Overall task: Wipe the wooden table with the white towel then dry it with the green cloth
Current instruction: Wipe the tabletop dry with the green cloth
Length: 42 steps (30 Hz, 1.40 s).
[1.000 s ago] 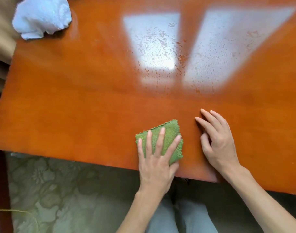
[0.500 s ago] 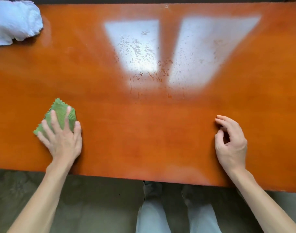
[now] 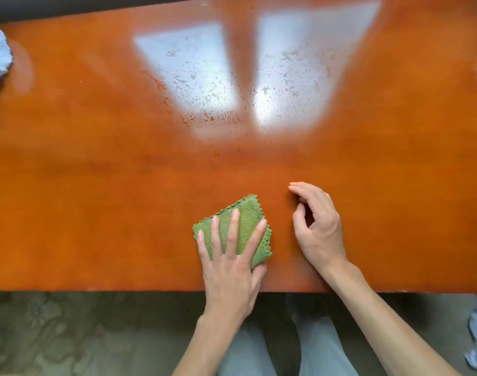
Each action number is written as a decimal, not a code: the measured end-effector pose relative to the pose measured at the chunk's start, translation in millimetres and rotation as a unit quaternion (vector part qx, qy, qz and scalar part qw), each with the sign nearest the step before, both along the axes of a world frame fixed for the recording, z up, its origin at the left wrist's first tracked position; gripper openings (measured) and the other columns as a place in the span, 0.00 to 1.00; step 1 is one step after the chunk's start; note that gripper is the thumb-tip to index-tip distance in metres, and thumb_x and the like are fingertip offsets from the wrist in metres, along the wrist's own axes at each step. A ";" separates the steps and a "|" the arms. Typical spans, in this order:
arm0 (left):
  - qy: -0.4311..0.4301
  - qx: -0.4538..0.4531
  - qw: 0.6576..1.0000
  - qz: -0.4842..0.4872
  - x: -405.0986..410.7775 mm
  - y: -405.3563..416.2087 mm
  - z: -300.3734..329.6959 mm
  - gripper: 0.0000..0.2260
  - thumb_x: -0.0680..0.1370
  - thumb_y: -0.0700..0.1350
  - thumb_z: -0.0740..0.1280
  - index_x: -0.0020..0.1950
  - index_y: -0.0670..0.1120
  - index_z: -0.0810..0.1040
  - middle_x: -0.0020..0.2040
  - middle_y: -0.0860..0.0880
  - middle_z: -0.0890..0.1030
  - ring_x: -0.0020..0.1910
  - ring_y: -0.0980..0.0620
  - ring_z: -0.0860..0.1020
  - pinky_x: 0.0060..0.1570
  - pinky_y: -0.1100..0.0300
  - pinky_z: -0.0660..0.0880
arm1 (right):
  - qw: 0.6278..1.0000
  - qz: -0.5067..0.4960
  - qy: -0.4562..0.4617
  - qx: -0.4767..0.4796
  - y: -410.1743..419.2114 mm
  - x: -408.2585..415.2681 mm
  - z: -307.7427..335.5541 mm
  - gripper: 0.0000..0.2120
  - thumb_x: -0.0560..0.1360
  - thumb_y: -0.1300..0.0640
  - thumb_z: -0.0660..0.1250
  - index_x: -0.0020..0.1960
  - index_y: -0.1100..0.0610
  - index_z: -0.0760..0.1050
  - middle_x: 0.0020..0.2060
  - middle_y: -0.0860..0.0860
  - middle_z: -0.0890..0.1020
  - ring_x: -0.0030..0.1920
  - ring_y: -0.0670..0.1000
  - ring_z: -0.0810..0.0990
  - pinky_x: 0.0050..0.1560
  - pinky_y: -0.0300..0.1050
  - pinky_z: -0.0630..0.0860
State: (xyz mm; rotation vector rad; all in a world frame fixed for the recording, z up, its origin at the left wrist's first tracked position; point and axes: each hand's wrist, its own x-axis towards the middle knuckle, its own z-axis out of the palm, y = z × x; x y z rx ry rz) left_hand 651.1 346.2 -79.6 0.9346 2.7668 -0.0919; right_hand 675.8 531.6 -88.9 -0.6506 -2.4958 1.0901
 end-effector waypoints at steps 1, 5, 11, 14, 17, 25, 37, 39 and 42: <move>-0.003 -0.002 1.000 0.009 -9.6 -8.7 0.2 0.32 0.75 0.62 0.56 0.80 0.60 0.58 0.81 0.43 0.57 0.78 0.33 0.55 0.72 0.30 0.55 | 1.000 0.015 -0.006 -0.002 3.5 1.9 1.8 0.17 0.77 0.69 0.62 0.64 0.59 0.78 0.62 0.52 0.80 0.64 0.43 0.73 0.69 0.29 0.65; -0.001 0.013 0.990 0.139 -71.3 -67.7 -1.6 0.27 0.79 0.60 0.53 0.78 0.59 0.60 0.79 0.42 0.61 0.76 0.33 0.59 0.72 0.31 0.57 | 0.997 0.050 -0.037 0.038 26.0 9.9 5.4 0.18 0.77 0.71 0.65 0.65 0.59 0.78 0.63 0.53 0.80 0.66 0.46 0.73 0.69 0.25 0.61; 0.011 0.009 0.961 0.276 -152.8 -149.3 -1.3 0.28 0.81 0.62 0.48 0.79 0.55 0.58 0.80 0.41 0.57 0.76 0.32 0.57 0.71 0.31 0.53 | 0.992 0.065 -0.058 0.086 52.4 24.6 -1.5 0.16 0.78 0.69 0.64 0.64 0.61 0.79 0.65 0.55 0.79 0.67 0.54 0.74 0.72 0.28 0.60; 0.012 0.017 0.938 0.345 -159.5 -140.1 -3.3 0.27 0.84 0.59 0.48 0.79 0.49 0.60 0.81 0.43 0.52 0.78 0.35 0.50 0.74 0.33 0.46 | 0.993 0.056 -0.053 0.091 49.4 24.0 -4.7 0.16 0.78 0.65 0.62 0.63 0.61 0.80 0.64 0.55 0.80 0.67 0.54 0.74 0.71 0.27 0.60; 0.016 0.031 0.938 0.345 -145.4 -102.3 -7.7 0.24 0.85 0.55 0.51 0.79 0.49 0.61 0.82 0.43 0.53 0.79 0.34 0.50 0.74 0.31 0.46 | 0.993 0.053 -0.053 0.091 48.8 22.8 -6.3 0.16 0.78 0.64 0.62 0.63 0.61 0.80 0.65 0.55 0.80 0.67 0.54 0.74 0.71 0.27 0.60; 0.001 0.026 1.000 0.014 -26.0 61.4 -3.9 0.33 0.75 0.63 0.52 0.80 0.63 0.50 0.82 0.45 0.48 0.80 0.35 0.47 0.73 0.30 0.46 | 0.992 0.057 -0.040 0.105 50.4 21.0 -4.7 0.16 0.77 0.66 0.61 0.62 0.62 0.80 0.64 0.55 0.80 0.65 0.56 0.75 0.71 0.30 0.61; 0.031 0.037 0.997 0.057 -65.4 8.6 -11.6 0.27 0.79 0.59 0.51 0.80 0.60 0.58 0.81 0.45 0.58 0.78 0.36 0.56 0.73 0.33 0.55 | 0.998 0.040 -0.014 0.044 74.9 35.9 7.6 0.15 0.79 0.65 0.61 0.62 0.59 0.80 0.63 0.48 0.77 0.67 0.47 0.73 0.71 0.32 0.65; 0.038 0.036 0.994 0.094 -98.1 -19.5 -10.0 0.25 0.82 0.58 0.50 0.80 0.56 0.59 0.80 0.42 0.60 0.77 0.33 0.58 0.72 0.31 0.57 | 0.998 -0.015 -0.021 0.065 101.2 47.6 13.6 0.15 0.80 0.63 0.61 0.63 0.59 0.79 0.63 0.49 0.78 0.67 0.50 0.74 0.70 0.36 0.67; 0.032 0.035 0.991 0.125 -129.7 -40.7 -7.8 0.25 0.82 0.58 0.49 0.79 0.54 0.57 0.79 0.39 0.60 0.76 0.31 0.59 0.70 0.29 0.57 | 0.990 -0.103 -0.064 0.071 148.6 67.6 17.6 0.15 0.82 0.63 0.61 0.65 0.59 0.78 0.66 0.55 0.79 0.68 0.55 0.74 0.68 0.43 0.67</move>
